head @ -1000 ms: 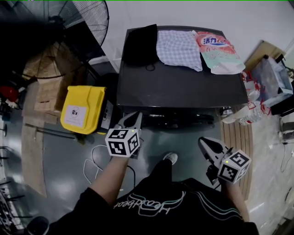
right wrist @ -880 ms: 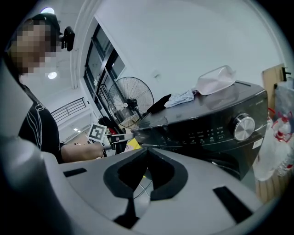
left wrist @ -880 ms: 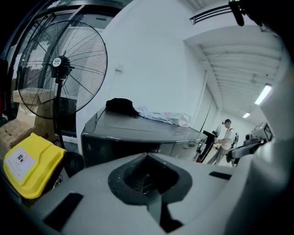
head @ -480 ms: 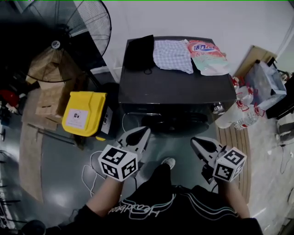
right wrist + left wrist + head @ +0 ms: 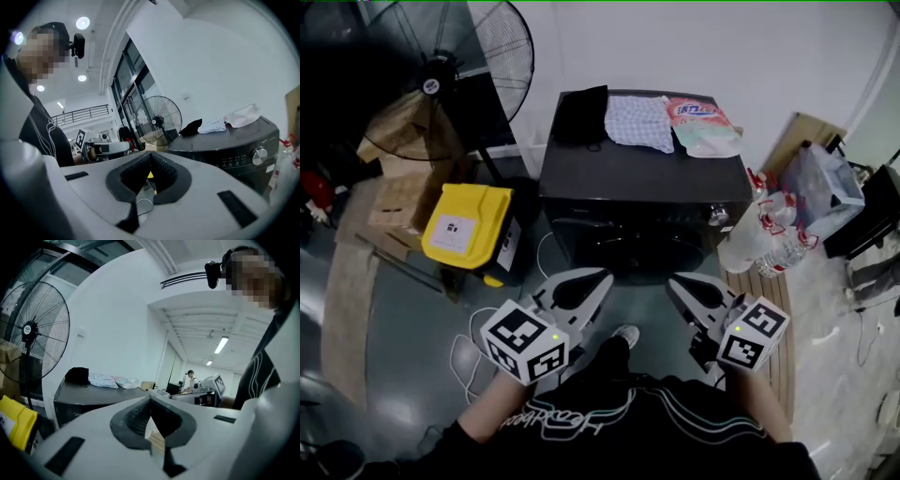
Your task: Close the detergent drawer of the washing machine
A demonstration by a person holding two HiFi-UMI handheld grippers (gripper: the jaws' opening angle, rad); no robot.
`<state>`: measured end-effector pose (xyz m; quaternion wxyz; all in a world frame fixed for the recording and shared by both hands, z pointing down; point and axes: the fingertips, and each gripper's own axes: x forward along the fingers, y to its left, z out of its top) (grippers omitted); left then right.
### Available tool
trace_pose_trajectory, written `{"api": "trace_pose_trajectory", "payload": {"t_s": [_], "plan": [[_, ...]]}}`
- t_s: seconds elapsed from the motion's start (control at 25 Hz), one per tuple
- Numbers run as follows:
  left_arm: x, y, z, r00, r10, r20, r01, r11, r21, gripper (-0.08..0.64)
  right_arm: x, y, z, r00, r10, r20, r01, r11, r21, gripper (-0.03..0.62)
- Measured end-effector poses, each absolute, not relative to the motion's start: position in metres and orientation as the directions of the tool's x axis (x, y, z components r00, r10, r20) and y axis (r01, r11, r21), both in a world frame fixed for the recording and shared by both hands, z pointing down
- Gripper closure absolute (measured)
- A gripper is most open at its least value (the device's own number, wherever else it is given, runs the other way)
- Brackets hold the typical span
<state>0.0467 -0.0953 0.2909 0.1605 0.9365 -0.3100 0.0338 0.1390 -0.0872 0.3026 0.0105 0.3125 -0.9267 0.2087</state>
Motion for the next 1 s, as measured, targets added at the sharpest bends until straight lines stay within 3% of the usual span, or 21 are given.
{"api": "trace_pose_trajectory", "payload": {"t_s": [0.36,1.0], "plan": [[0.056,-0.05,0.27,0.829,-0.547,0.115,-0.555,-0.782,0.285,0.538,0.142,-0.043,0.272,-0.797,-0.598,0.086,-0.59,0.741,-0.321,0.566],[0.065,-0.029,0.276,0.847,-0.52,0.109,-0.527,-0.798,0.294,0.538,0.15,-0.021,0.284,-0.777,-0.625,0.077,-0.609,0.714,-0.345,0.566]]}}
